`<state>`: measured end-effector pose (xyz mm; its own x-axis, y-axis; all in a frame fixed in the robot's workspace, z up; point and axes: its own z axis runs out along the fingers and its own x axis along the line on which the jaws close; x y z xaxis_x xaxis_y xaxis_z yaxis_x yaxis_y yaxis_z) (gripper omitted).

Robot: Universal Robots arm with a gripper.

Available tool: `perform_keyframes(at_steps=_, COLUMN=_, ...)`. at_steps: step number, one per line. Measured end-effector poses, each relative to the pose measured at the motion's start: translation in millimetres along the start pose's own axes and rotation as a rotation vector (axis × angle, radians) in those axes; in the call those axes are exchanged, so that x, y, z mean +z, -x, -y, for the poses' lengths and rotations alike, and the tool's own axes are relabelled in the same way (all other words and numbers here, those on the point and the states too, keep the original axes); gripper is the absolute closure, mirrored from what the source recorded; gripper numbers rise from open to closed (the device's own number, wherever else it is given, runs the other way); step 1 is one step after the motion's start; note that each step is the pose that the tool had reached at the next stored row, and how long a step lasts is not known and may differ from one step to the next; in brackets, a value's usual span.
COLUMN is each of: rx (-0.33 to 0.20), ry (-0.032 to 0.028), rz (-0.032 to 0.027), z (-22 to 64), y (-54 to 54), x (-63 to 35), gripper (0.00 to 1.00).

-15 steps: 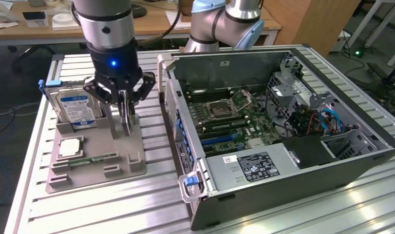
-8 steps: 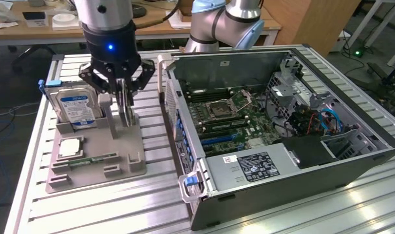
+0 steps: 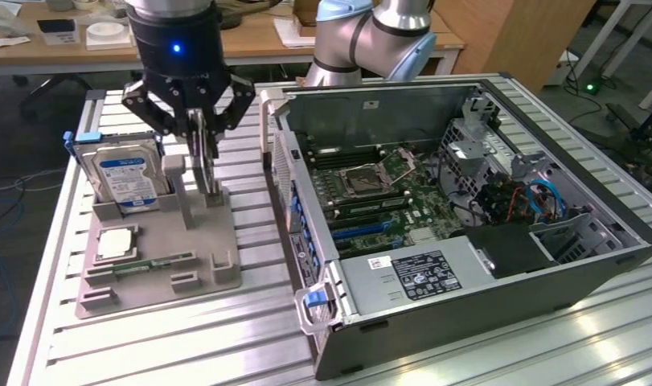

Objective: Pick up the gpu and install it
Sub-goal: 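Pick up the gpu and move the gpu toward the slot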

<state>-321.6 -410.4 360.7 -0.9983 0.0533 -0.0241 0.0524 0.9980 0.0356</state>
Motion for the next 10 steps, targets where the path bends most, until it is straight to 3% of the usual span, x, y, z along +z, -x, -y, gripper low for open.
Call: perform_keyframes(at_steps=10, rx=0.0, ry=0.0001, rz=-0.0001, z=-1.2, y=0.8, x=-34.9, gripper=0.71)
